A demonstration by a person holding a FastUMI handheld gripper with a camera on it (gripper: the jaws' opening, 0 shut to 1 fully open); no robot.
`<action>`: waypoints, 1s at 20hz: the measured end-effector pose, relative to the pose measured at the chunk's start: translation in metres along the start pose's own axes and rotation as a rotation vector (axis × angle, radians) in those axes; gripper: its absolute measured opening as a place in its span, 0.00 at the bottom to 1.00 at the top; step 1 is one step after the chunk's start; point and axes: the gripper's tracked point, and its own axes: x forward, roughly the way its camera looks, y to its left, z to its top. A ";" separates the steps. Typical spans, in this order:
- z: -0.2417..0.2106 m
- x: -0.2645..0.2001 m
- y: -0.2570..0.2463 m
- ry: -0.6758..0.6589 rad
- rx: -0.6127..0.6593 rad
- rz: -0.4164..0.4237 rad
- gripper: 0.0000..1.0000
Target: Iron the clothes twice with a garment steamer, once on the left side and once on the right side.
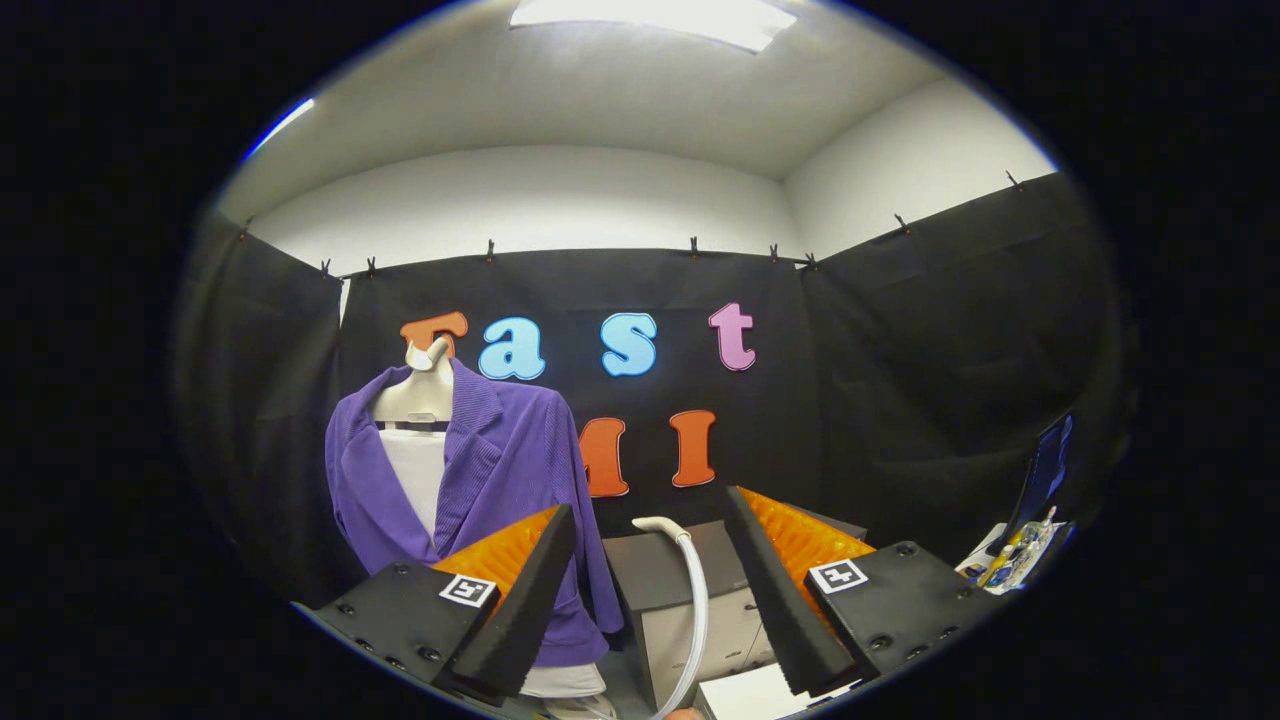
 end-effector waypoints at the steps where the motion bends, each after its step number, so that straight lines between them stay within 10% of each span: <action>1: -0.001 0.005 0.000 0.003 0.003 -0.001 0.98; 20: -0.084 0.243 -0.018 0.176 -0.003 0.106 0.98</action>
